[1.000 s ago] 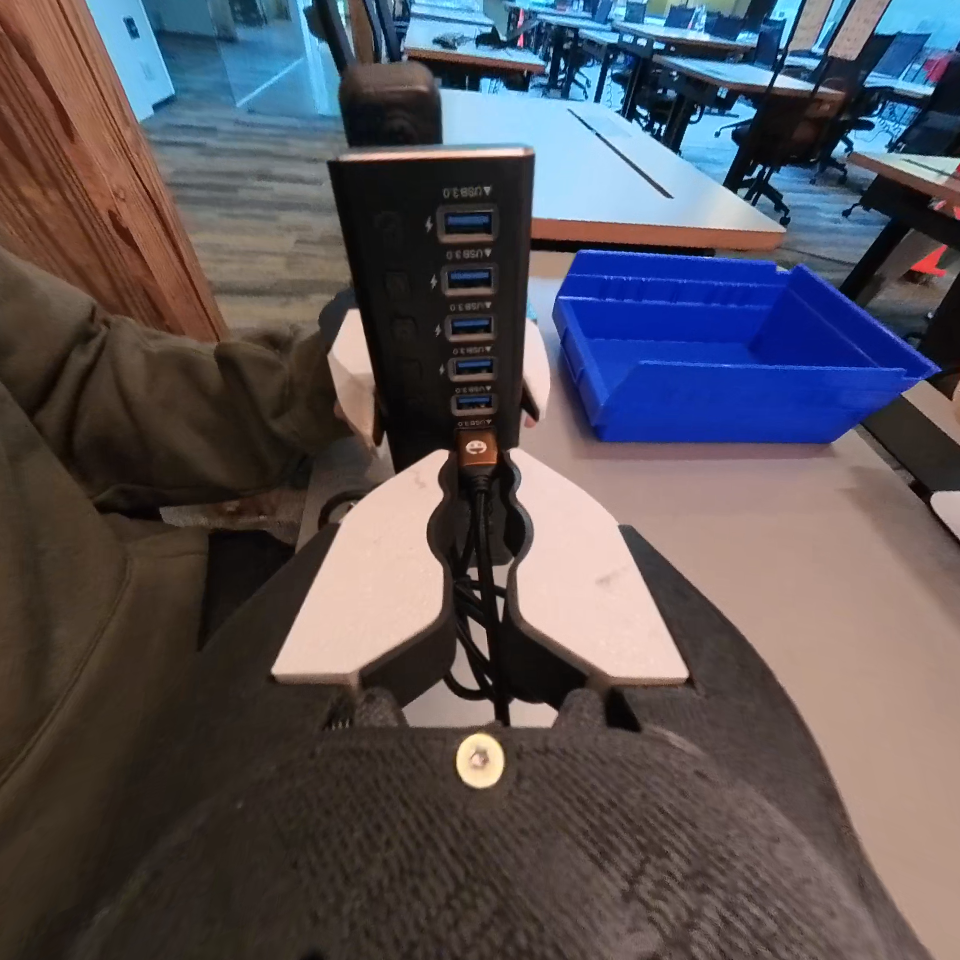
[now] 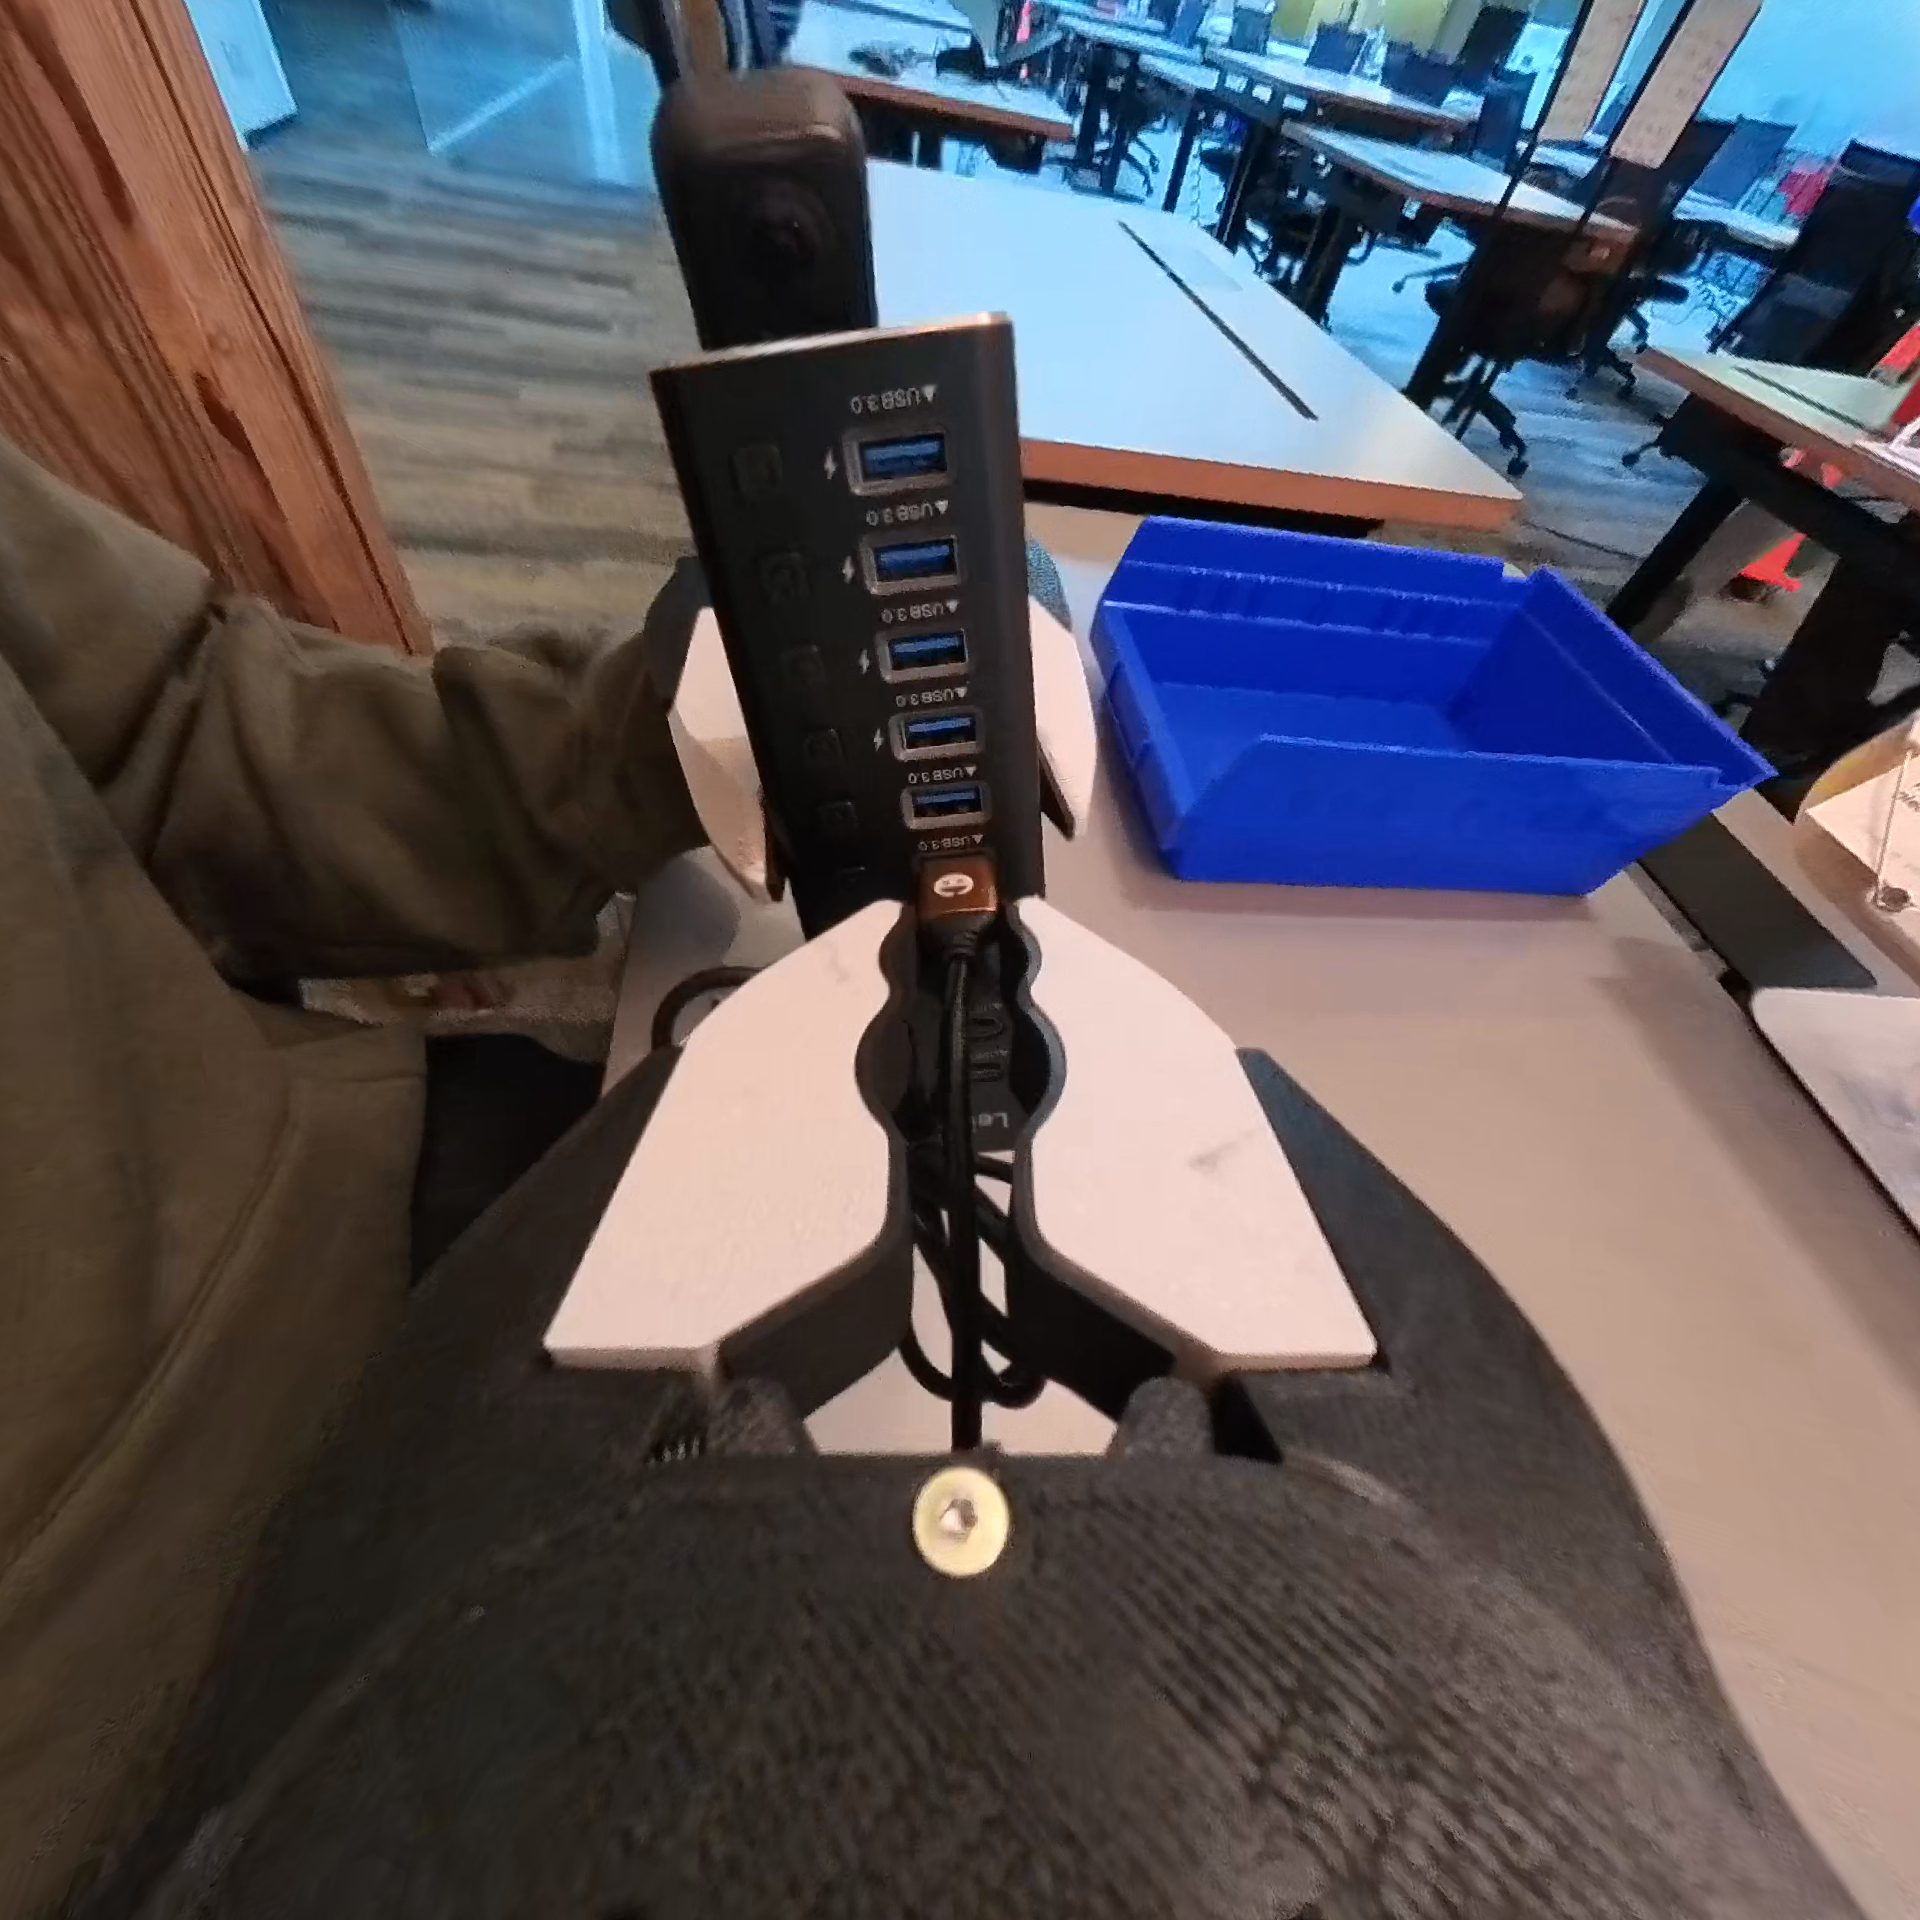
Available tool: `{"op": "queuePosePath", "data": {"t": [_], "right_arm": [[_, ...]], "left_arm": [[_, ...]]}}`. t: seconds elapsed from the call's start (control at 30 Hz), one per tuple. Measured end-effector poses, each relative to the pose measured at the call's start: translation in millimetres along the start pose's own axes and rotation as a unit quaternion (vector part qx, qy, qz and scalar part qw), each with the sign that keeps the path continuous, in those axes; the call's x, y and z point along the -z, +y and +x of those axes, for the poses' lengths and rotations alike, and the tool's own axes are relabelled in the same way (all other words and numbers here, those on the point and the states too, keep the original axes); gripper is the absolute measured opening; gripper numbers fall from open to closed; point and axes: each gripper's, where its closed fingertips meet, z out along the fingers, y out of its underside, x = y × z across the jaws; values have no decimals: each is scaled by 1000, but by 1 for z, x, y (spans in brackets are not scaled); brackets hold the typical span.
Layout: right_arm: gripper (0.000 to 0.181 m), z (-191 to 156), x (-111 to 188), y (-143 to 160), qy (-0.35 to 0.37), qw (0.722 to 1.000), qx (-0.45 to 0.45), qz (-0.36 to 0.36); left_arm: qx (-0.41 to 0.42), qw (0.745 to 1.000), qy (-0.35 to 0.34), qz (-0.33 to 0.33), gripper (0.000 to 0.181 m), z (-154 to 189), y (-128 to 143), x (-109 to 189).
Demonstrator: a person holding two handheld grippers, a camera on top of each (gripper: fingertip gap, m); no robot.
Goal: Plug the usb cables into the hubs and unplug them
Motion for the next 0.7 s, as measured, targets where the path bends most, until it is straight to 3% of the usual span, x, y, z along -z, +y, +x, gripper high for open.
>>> {"op": "queuePosePath", "data": {"t": [0.13,0.17,0.27,0.43,0.57,0.7], "right_arm": [[19,4,-2,-3,33,999,2,28],[10,4,-3,-3,37,999,9,25],[5,7,-7,1,39,999,9,8],[26,8,-10,10,41,999,-6,-14],[15,13,-13,8,52,998,-21,8],[21,13,-18,11,50,997,-47,29]], "left_arm": [[0,1000,-19,-13,56,-6,5,-2],[2,1000,-19,-16,56,-6,5,-3],[0,1000,-19,-13,56,-5,5,-5],[8,999,-33,11,56,-12,1,3],[21,999,-26,36,55,-13,-1,8],[27,998,-19,54,55,-12,-3,7]]}}
